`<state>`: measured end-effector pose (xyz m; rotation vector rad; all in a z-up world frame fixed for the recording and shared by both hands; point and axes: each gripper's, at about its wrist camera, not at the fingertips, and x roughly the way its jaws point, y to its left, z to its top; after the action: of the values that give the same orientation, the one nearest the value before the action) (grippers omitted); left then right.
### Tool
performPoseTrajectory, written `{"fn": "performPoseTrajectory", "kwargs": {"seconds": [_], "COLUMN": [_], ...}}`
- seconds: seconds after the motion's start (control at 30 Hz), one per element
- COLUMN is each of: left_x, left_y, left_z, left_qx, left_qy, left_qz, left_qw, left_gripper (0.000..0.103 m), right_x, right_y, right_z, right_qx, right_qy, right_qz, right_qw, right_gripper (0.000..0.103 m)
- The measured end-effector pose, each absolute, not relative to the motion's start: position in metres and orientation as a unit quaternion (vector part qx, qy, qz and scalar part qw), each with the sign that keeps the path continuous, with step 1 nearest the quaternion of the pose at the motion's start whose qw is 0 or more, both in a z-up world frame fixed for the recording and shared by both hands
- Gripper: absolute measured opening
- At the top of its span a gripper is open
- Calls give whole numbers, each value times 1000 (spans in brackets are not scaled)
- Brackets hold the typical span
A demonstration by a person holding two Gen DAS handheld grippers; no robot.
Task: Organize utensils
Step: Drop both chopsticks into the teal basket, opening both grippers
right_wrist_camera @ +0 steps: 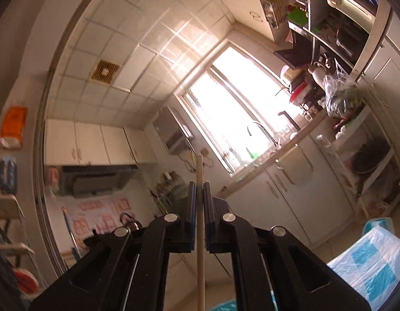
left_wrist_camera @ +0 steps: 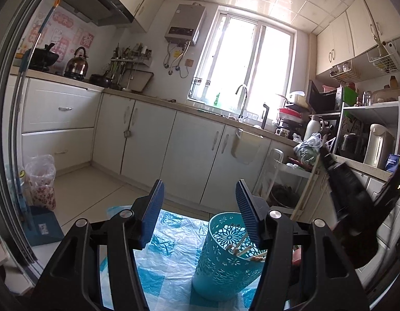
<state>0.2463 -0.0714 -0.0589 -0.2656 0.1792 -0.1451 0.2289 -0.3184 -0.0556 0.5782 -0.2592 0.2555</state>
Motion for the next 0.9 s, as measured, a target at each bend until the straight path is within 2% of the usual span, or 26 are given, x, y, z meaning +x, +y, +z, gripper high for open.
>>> {"fn": "performPoseTrajectory", "kwargs": {"seconds": [0.3, 0.47, 0.6, 0.7, 0.73, 0.77, 0.87, 0.9], "left_x": [241, 236, 231, 228, 227, 226, 225, 224], "left_y": [-75, -75, -76, -76, -76, -76, -76, -77], "left_z": [-61, -58, -55, -55, -55, -56, -60, -61], "left_qx": [-130, -129, -122, -116, -112, -110, -97, -93], "left_qy": [93, 97, 109, 117, 123, 128, 151, 157], "left_qz": [-76, -76, -77, -68, -62, -59, -53, -52], "left_qw": [984, 984, 984, 984, 984, 984, 982, 982], "left_gripper": [55, 61, 69, 81, 86, 89, 93, 93], "right_x": [229, 210, 207, 198, 194, 191, 180, 175], "right_y": [-299, -282, -279, -280, -280, -281, -280, -279], "right_z": [-86, -85, -90, -94, -94, -94, -95, -95], "right_qx": [241, 191, 170, 168, 167, 166, 164, 160], "right_qy": [-48, -14, 24, 44, 50, 59, 88, 103], "right_qz": [135, 143, 139, 132, 128, 123, 116, 110], "right_qw": [960, 971, 975, 976, 976, 977, 976, 976], "right_gripper": [8, 10, 19, 27, 33, 36, 41, 49]}}
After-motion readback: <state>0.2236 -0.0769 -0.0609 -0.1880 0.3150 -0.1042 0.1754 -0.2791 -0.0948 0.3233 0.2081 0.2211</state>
